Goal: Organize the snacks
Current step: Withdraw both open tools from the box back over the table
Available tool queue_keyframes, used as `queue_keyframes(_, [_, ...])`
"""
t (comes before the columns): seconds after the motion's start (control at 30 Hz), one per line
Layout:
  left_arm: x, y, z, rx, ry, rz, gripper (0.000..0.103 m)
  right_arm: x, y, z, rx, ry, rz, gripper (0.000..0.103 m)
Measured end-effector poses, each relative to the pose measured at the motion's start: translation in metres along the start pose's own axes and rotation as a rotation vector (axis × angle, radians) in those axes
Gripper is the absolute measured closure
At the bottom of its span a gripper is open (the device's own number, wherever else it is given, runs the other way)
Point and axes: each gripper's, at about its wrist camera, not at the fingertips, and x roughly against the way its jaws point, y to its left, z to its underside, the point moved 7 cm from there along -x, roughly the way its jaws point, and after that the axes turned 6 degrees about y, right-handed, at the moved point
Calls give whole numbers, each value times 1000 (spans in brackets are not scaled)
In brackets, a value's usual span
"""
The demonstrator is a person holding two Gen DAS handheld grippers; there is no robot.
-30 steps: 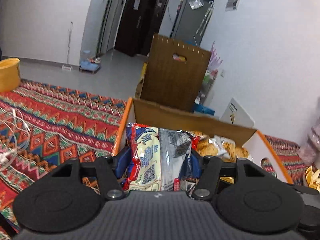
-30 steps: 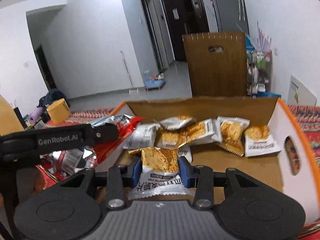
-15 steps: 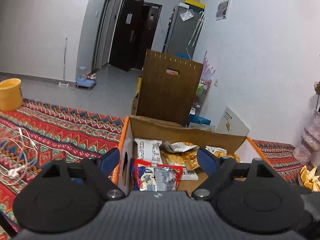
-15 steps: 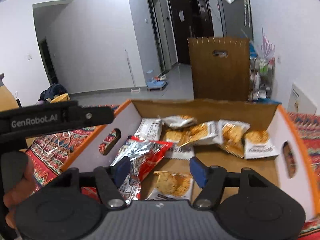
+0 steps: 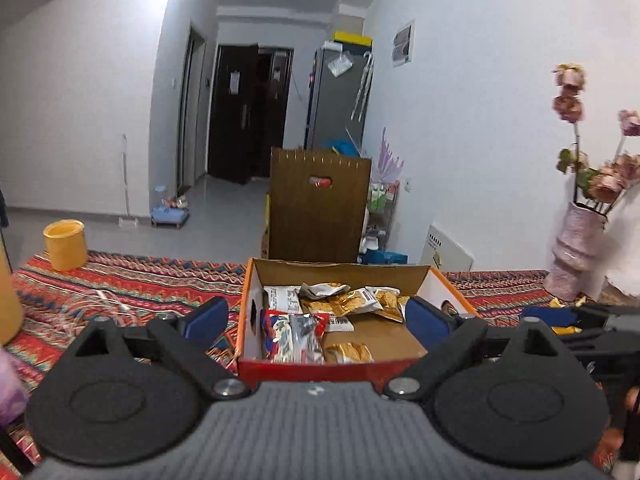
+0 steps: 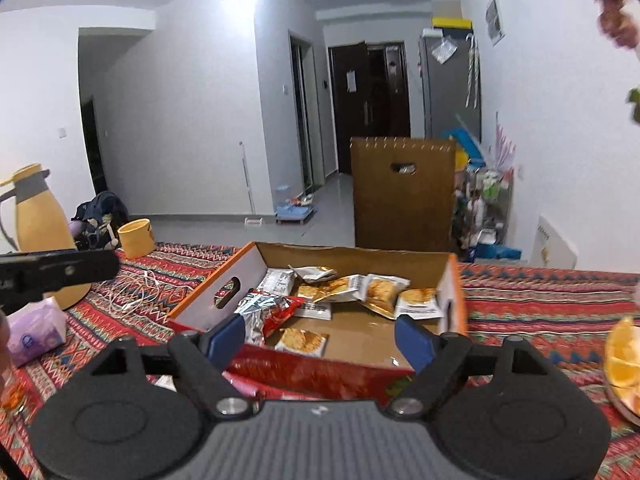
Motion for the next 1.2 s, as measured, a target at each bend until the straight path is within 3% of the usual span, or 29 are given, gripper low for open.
queue_keyframes(0.3, [103, -27, 49, -7, -47, 23, 6, 113, 3, 54, 6, -57, -11, 16])
queue_keyframes(0.57, [166, -46, 109, -18, -45, 32, 3, 174, 13, 120, 72, -56, 24, 12])
queue_keyframes(0.83, [196, -44, 172, 28, 16, 46, 3, 197, 27, 197, 68, -26, 90, 12])
queue_keyframes(1.0, [195, -47, 212, 24, 101, 55, 3, 209, 31, 238, 48, 5, 95, 12])
queue_keyframes(1.2, [192, -54, 236, 0, 149, 77, 3, 217, 32, 265, 19, 30, 116, 12])
